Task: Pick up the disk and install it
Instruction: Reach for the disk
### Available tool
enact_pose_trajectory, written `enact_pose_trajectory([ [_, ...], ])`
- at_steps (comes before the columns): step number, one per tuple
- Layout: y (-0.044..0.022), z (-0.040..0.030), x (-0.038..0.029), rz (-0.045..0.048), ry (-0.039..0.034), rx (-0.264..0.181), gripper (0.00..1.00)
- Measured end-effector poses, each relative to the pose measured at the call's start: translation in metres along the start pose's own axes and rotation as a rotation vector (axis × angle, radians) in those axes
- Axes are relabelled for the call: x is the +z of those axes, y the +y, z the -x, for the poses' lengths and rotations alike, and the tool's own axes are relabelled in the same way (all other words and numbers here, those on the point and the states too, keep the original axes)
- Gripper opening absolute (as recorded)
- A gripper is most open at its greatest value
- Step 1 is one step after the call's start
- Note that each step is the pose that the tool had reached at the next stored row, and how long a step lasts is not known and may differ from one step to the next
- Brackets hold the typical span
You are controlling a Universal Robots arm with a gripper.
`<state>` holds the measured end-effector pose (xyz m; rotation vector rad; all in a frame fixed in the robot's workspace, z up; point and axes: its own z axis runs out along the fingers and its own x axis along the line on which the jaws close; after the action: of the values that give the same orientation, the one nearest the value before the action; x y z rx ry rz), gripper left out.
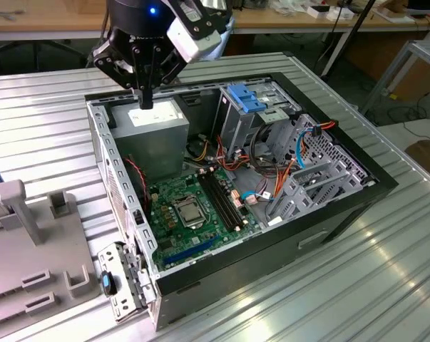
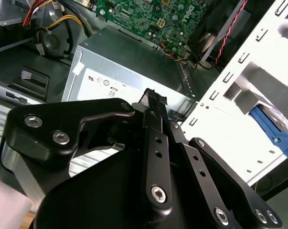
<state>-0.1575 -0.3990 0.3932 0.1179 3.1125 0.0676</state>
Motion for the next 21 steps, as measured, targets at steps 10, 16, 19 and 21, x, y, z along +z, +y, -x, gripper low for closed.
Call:
enact_pose_trajectory([
  [10,-0.0021,-0.0240,-0.0006,0.0000,0.0000,0.000,0.11],
  [16,-0.0033,-0.0383,-0.0008,0.0001,-0.0001,0.000,0.11],
  [19,-0.0039,-0.0453,-0.0010,0.0000,0.0000,0.000,0.11],
  [21,-0.0043,-0.0493,-0.0011,0.0000,0.0000,0.000,0.11],
])
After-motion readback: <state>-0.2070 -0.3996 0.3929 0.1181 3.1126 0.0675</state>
